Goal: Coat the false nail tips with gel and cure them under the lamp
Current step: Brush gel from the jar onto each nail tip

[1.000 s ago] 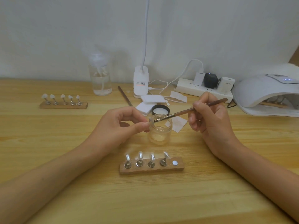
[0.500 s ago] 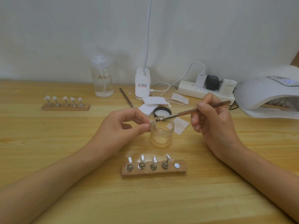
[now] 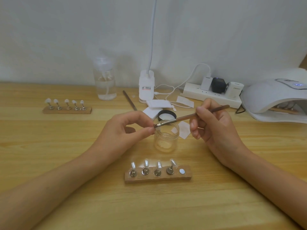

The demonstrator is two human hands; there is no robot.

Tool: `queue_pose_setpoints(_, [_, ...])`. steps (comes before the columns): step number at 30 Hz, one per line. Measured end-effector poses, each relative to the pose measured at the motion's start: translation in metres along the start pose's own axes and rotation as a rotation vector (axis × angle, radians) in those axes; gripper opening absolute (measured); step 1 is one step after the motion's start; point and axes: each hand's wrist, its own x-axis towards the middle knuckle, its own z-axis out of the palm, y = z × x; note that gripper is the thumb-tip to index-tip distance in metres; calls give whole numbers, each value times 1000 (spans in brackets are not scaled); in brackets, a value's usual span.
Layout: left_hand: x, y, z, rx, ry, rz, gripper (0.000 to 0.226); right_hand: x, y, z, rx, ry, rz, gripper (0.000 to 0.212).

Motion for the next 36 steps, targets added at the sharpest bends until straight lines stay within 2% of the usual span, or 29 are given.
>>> queue_pose_setpoints(6, [0,-1,0,-19,-15,-5,4,1,0,-4,-17,124,9,18])
queue_pose_setpoints(11, [0,-1,0,-26,-8,-9,3,1,1,-1,15,12,7,19])
queue_pose_setpoints(17, [0,0,0,-4,2,-1,10,2,2,-4,-18,119,32,18])
queue_pose_setpoints(22, [0,0,0,-14,4,-8,8,1,2,-2,24,12,16,17])
queue_pose_setpoints(29, [0,1,0,-8,-1,-4,5,2,2,-4,-14,98,26,18])
queue_pose_setpoints(36, [0,0,-1,-18,0,-11,9,2,2,-2,5,35,15,20])
